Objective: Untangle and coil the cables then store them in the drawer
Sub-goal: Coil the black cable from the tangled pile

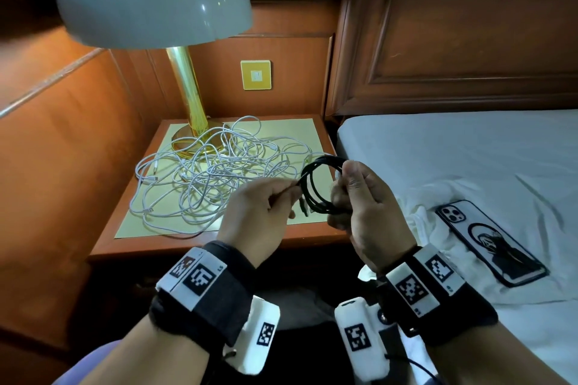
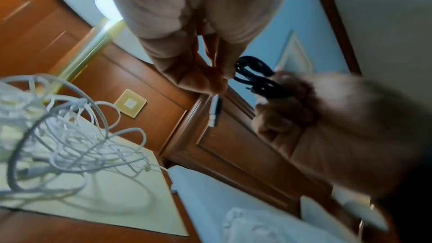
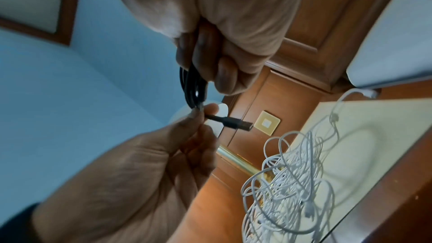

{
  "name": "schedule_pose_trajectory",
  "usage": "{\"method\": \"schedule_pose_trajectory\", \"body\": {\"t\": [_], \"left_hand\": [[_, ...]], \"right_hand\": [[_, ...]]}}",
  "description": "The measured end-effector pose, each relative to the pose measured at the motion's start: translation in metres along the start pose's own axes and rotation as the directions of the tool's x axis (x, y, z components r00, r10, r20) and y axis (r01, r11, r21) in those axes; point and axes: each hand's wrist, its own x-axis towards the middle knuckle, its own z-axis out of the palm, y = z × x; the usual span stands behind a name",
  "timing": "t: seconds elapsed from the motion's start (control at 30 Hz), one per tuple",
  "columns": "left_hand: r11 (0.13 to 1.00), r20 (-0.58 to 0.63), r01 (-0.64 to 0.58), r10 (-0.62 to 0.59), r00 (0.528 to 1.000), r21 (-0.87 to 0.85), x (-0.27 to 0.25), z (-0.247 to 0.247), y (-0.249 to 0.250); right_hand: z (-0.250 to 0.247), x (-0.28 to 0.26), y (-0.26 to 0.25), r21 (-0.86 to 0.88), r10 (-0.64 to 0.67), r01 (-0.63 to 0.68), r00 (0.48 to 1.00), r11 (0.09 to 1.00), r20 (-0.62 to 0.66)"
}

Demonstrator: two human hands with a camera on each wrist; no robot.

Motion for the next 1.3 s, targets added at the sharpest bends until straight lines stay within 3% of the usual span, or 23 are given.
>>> {"method": "schedule_pose_trajectory", "body": {"t": [0.07,0.13,0.27,0.3,0.43,0.5,0.6,0.7,0.83,1.07,1.2,1.3], "left_hand": [[0.982,-0.061,0.078,-0.090,0.994,-0.173,-0.001,0.002,0.002],[0.957,-0.086,0.094,-0.121,0.989,-0.274,-0.001,0.002,0.006],[0.797,0.071,0.199,-0.194,0.978,-0.570,-0.001,-0.001,0.017],[0.780,0.099,0.209,-0.187,0.977,-0.590,-0.002,-0.002,0.017],[0.897,0.083,0.150,-0.126,0.988,-0.415,-0.003,0.000,0.010],[0.845,0.104,0.212,-0.184,0.977,-0.492,-0.002,0.004,0.010],[0.693,0.178,0.351,-0.310,0.934,-0.630,0.000,0.010,0.014],[0.654,0.201,0.377,-0.330,0.923,-0.656,0.001,0.014,0.017],[0.669,0.140,0.300,-0.283,0.949,-0.680,0.000,0.015,0.020],[0.705,0.030,0.264,-0.326,0.945,-0.658,0.002,0.016,0.016],[0.816,-0.052,0.212,-0.283,0.958,-0.538,0.003,0.014,0.009],[0.850,-0.049,0.194,-0.250,0.967,-0.490,0.002,0.013,0.012]], "right_hand": [[0.001,0.001,-0.001,0.119,0.093,-0.100,0.994,0.988,0.059],[0.002,0.002,0.002,0.119,0.136,-0.145,0.987,0.982,0.084],[0.004,0.001,0.010,-0.050,0.070,-0.066,0.994,0.997,0.081],[0.004,0.001,0.009,-0.077,0.059,-0.053,0.996,0.996,0.073],[0.004,0.000,0.007,-0.124,0.008,0.000,0.998,0.992,0.066],[0.007,-0.002,0.006,-0.080,-0.021,0.027,0.997,0.996,0.079],[0.010,-0.004,0.006,-0.078,-0.056,0.061,0.996,0.995,0.070],[0.011,-0.004,0.009,-0.108,-0.050,0.052,0.998,0.993,0.026],[0.012,-0.001,0.008,-0.030,0.001,-0.002,1.000,1.000,-0.016],[0.016,-0.003,0.009,-0.110,-0.051,0.044,0.997,0.993,-0.061],[0.013,-0.001,0.012,-0.154,-0.010,-0.005,0.995,0.988,-0.096],[0.012,0.000,0.012,-0.209,0.006,-0.039,0.988,0.977,-0.154]]}}
